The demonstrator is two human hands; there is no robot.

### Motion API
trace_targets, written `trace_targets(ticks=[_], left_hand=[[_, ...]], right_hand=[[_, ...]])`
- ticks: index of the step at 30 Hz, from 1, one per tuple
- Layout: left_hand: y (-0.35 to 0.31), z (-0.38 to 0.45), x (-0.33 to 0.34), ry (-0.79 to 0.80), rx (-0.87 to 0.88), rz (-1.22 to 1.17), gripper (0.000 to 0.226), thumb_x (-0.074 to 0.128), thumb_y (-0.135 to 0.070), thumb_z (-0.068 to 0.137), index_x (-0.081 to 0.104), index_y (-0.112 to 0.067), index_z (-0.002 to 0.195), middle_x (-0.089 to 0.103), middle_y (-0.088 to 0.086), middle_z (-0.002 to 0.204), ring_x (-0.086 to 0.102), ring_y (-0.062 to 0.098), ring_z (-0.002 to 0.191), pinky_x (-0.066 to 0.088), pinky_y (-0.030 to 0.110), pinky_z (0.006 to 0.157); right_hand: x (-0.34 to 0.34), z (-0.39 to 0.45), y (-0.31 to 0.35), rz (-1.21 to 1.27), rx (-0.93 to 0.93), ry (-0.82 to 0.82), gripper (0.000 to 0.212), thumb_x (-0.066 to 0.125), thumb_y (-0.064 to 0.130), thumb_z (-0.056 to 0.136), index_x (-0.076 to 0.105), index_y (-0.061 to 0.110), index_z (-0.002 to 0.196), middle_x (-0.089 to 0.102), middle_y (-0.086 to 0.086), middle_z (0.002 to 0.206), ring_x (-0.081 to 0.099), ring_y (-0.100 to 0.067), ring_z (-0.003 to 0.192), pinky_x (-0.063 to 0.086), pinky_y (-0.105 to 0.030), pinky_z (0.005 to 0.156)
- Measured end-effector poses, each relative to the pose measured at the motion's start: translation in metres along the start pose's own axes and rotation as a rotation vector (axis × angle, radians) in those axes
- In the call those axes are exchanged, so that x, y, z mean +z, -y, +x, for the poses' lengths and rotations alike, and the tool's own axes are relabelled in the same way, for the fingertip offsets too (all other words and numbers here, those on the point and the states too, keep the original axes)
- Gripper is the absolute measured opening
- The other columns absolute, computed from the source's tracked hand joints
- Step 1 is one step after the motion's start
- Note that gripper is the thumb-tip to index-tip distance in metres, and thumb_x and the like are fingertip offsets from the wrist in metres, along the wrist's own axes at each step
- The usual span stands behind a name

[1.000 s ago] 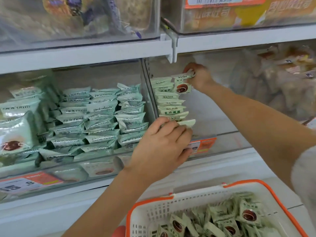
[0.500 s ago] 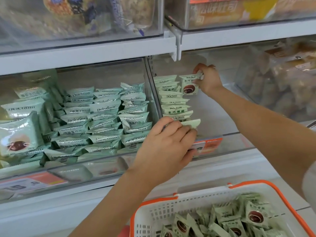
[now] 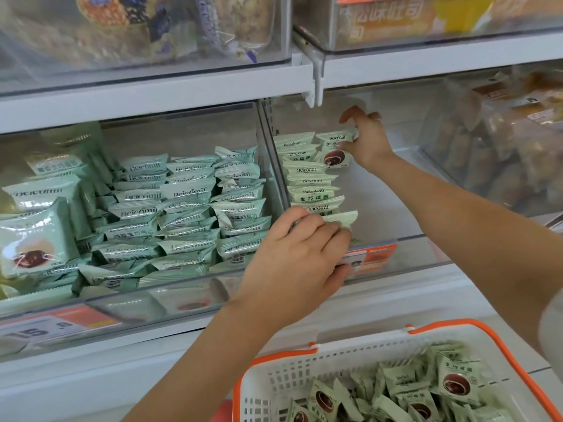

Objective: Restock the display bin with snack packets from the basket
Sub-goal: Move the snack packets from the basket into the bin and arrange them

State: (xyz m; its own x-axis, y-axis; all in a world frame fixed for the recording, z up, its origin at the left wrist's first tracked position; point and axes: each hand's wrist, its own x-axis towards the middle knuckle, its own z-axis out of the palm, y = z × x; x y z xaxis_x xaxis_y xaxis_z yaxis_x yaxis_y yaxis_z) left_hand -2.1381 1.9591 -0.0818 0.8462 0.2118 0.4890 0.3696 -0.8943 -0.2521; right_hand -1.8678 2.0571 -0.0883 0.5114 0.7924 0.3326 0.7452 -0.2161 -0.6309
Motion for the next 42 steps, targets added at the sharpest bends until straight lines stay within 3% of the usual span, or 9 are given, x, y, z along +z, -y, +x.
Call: trace_targets(ticks=[9, 16, 23, 27, 30, 32, 35, 39, 42], left_hand=[[0.000, 0.001, 0.000, 0.000, 0.005, -0.014, 0.034, 0.050, -0.037, 0.089, 0.068, -0.014, 0.107, 0.069, -0.002, 0.104, 0.061, 0.020, 0.094, 0.027, 0.033, 0.102], [0.001, -0.001, 0.001, 0.007, 0.028, -0.030, 0.037, 0.048, -0.038, 0.088, 0.068, -0.014, 0.108, 0.070, -0.001, 0.102, 0.061, 0.021, 0.094, 0.029, 0.035, 0.099], [-0.021, -0.008, -0.011, -0.150, 0.028, -0.196, 0.039, 0.056, -0.032, 0.084, 0.065, -0.010, 0.114, 0.067, 0.004, 0.106, 0.053, 0.023, 0.106, 0.034, 0.040, 0.101], [-0.078, -0.028, -0.008, -0.179, 0.075, -0.274, 0.026, 0.057, -0.018, 0.081, 0.066, -0.009, 0.104, 0.067, 0.003, 0.102, 0.057, 0.025, 0.102, 0.038, 0.039, 0.096], [-0.125, -0.053, 0.001, 0.235, 0.138, -0.320, 0.028, 0.045, -0.024, 0.089, 0.061, -0.017, 0.110, 0.064, -0.002, 0.108, 0.054, 0.020, 0.106, 0.026, 0.036, 0.100], [-0.147, -0.079, 0.015, 0.596, 0.172, -0.323, 0.024, 0.042, -0.023, 0.095, 0.055, -0.019, 0.114, 0.060, -0.003, 0.114, 0.048, 0.018, 0.111, 0.023, 0.036, 0.103], [-0.161, -0.114, 0.031, 0.838, 0.158, -0.338, 0.020, 0.044, -0.013, 0.093, 0.058, -0.017, 0.107, 0.061, 0.001, 0.101, 0.052, 0.021, 0.100, 0.032, 0.040, 0.100], [-0.166, -0.136, 0.036, 0.907, 0.102, -0.390, 0.018, 0.046, -0.016, 0.093, 0.058, -0.016, 0.106, 0.061, 0.001, 0.100, 0.054, 0.021, 0.098, 0.034, 0.039, 0.099], [-0.171, -0.143, 0.035, 0.942, 0.089, -0.417, 0.020, 0.050, -0.022, 0.093, 0.059, -0.017, 0.110, 0.062, 0.000, 0.109, 0.056, 0.020, 0.103, 0.038, 0.039, 0.096]], right_hand=[[-0.008, 0.000, 0.007, -0.068, 0.015, -0.030, 0.046, 0.075, 0.017, 0.077, 0.055, 0.016, 0.119, 0.037, -0.018, 0.128, 0.039, -0.033, 0.119, 0.029, -0.023, 0.095], [-0.070, -0.063, 0.036, 0.148, -0.028, -0.206, 0.045, 0.038, -0.014, 0.080, 0.070, 0.014, 0.095, 0.064, 0.004, 0.103, 0.057, -0.013, 0.096, 0.044, -0.014, 0.085], [-0.119, -0.274, 0.002, 0.179, 0.092, -0.572, 0.045, 0.038, -0.009, 0.076, 0.067, 0.026, 0.080, 0.059, 0.000, 0.090, 0.053, -0.005, 0.083, 0.042, -0.017, 0.073], [-0.083, -0.381, -0.068, 0.068, 0.623, -0.192, 0.041, 0.042, -0.006, 0.089, 0.064, 0.028, 0.084, 0.064, -0.004, 0.100, 0.056, -0.017, 0.064, 0.041, -0.024, 0.056], [-0.041, -0.451, -0.110, -0.159, 0.810, 0.551, 0.040, 0.050, 0.009, 0.092, 0.048, 0.018, 0.131, 0.057, -0.009, 0.129, 0.061, -0.021, 0.095, 0.049, -0.029, 0.077], [-0.020, -0.492, -0.118, -0.145, 0.828, 0.764, 0.073, 0.061, 0.019, 0.088, 0.018, 0.019, 0.147, 0.056, -0.008, 0.128, 0.061, -0.021, 0.102, 0.051, -0.028, 0.080], [-0.002, -0.528, -0.111, -0.083, 0.875, 0.745, 0.108, 0.068, 0.036, 0.083, -0.016, 0.018, 0.148, 0.059, -0.005, 0.104, 0.056, -0.011, 0.069, 0.041, -0.017, 0.049], [0.009, -0.539, -0.107, 0.027, 0.960, 0.685, 0.121, 0.073, 0.046, 0.074, -0.020, 0.020, 0.146, 0.056, -0.006, 0.111, 0.060, -0.018, 0.085, 0.053, -0.027, 0.075], [0.007, -0.542, -0.102, 0.027, 0.954, 0.710, 0.111, 0.070, 0.032, 0.081, -0.018, 0.020, 0.148, 0.054, 0.000, 0.086, 0.058, -0.015, 0.073, 0.051, -0.025, 0.067]])
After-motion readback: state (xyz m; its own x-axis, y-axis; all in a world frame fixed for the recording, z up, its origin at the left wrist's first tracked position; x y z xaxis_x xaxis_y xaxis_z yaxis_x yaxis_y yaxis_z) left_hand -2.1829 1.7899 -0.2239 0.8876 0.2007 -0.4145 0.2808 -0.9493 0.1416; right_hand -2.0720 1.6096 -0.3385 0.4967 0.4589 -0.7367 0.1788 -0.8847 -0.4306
